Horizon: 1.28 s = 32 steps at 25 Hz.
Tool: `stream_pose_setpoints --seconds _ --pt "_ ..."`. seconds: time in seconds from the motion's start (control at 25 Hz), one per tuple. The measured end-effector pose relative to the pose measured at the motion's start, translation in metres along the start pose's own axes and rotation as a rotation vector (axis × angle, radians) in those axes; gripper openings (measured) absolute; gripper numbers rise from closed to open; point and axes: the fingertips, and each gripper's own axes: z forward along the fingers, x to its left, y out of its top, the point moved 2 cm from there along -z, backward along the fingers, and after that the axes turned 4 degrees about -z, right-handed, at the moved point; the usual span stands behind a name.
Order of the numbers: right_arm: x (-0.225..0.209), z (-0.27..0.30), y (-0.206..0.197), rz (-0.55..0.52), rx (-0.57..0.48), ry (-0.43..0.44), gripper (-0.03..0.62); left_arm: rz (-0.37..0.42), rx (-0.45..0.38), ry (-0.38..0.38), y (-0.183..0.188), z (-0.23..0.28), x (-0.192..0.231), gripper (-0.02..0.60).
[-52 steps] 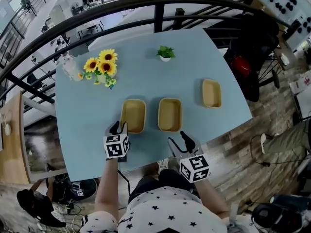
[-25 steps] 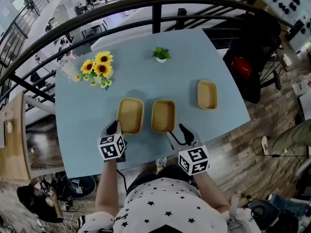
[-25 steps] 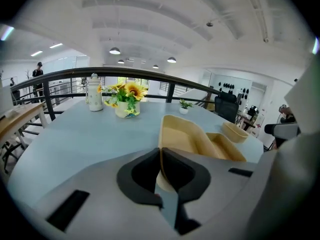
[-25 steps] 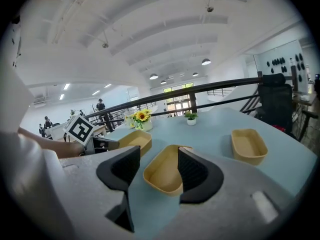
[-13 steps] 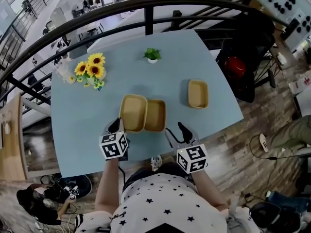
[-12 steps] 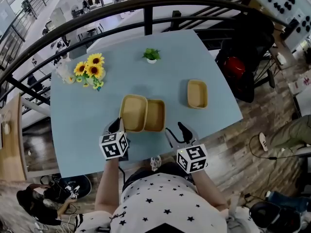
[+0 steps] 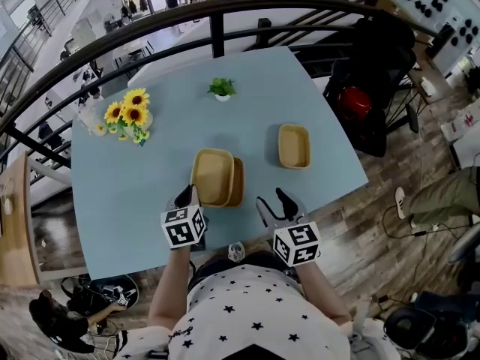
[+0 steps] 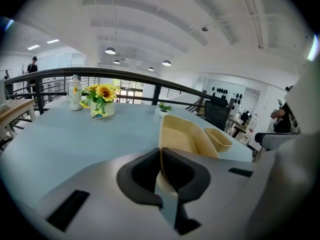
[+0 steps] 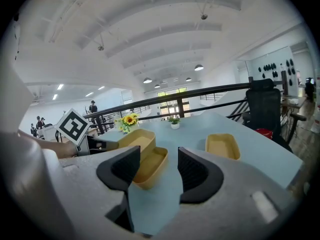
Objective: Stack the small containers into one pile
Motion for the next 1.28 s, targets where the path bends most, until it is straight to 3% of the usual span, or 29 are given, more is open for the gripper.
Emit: stream_pose_setpoints --seconds 0.88,1.28 --pt "-0.041 -0.011 -0.015 0.037 0.021 -0.054 0.219 0.016 0.081 0.076 -0.029 0.028 -0.034 0.015" --pt "-0.049 -0.003 -0.013 0.029 0.02 -0.06 0.219 0.099 0.117 0.143 -0.038 0.037 -0.028 0.015"
